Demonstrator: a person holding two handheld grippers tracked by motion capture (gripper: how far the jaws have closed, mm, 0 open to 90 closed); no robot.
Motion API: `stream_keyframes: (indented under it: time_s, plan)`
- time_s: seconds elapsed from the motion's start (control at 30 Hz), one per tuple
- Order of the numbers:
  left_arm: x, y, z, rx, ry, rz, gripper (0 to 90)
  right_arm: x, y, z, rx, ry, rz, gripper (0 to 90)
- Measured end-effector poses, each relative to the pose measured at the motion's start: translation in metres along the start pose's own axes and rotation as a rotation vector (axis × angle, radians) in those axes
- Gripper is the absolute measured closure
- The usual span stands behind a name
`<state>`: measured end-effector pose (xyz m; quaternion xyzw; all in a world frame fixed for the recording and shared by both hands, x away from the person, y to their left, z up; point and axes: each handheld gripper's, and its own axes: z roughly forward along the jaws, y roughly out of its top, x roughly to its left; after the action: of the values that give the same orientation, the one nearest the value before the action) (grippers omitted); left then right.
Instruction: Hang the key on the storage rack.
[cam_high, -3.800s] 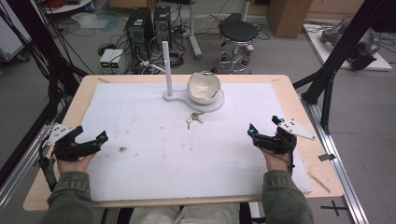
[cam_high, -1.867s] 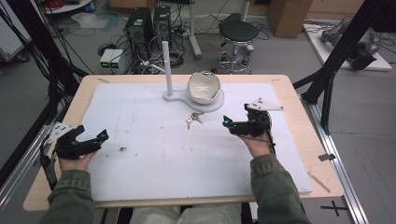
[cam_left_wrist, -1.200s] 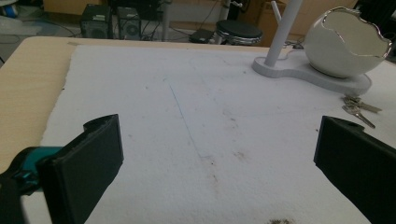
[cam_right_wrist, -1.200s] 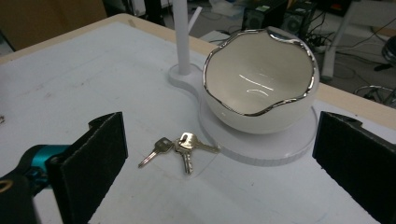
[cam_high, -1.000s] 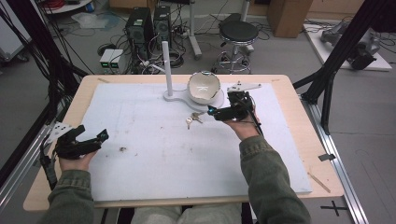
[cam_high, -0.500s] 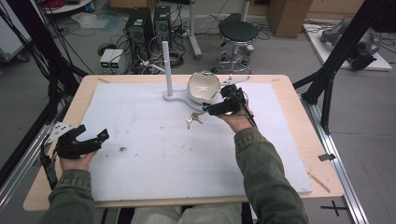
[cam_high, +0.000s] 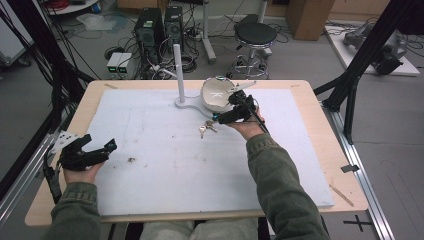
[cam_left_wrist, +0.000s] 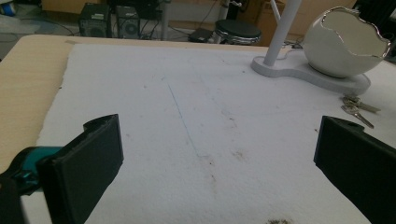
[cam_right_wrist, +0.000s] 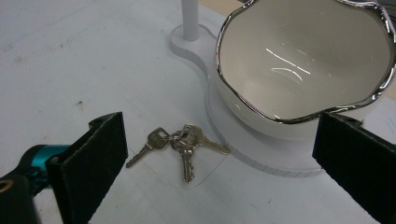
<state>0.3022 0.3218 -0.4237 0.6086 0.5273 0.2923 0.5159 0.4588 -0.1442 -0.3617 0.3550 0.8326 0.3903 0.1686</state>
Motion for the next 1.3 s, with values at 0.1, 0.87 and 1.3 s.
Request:
stream_keyframes:
  time_s: [0.1,0.87,1.3]
  plan:
    - [0.001,0.0,0.0,-0.002,0.002,-0.003,1.8,0.0,0.0,0.003,0.014,0.003,0.001,2.2]
    - [0.002,0.0,0.001,-0.007,0.004,-0.007,1.8,0.002,-0.006,0.038,0.181,0.053,-0.002,2.7]
    - [0.003,0.0,0.001,-0.009,0.001,-0.008,1.8,0.013,-0.007,0.063,0.345,0.06,-0.02,8.7]
